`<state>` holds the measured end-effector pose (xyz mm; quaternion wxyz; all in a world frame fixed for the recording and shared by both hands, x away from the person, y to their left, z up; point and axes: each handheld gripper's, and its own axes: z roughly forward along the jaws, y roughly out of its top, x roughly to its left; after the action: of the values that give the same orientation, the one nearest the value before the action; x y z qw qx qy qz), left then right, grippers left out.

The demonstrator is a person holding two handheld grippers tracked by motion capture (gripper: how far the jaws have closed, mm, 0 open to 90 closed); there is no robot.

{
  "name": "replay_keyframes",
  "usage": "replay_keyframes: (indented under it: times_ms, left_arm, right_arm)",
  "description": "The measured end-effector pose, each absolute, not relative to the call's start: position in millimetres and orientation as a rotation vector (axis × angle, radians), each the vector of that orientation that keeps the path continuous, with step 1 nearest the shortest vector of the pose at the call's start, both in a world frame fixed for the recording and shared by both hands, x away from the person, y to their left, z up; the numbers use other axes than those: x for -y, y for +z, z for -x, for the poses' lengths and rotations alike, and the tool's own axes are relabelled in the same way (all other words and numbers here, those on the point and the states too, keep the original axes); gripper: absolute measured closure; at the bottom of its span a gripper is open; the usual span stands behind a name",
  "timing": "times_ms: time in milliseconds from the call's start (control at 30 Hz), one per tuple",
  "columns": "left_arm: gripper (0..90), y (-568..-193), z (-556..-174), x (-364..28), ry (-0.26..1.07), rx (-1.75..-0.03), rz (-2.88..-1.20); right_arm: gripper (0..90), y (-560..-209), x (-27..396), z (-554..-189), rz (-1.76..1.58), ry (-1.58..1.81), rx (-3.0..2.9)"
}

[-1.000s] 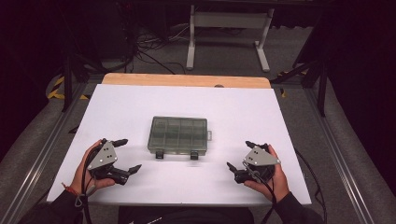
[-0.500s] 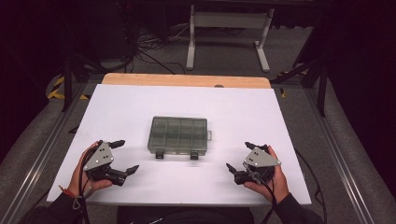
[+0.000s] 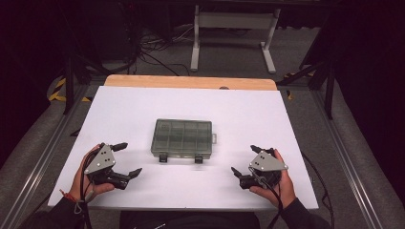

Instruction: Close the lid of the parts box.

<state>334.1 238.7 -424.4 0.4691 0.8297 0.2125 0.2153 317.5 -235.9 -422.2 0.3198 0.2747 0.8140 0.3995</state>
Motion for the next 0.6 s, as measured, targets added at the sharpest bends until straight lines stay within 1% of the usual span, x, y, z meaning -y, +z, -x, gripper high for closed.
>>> replay_keyframes:
  times_ms: [600]
  left_arm:
    - [5.5,-423.0,-337.3,-237.4,0.521,-0.537,-2.020]
  right_arm:
    - [6.2,-421.9,234.6,-319.0,-0.718,1.065,-2.144]
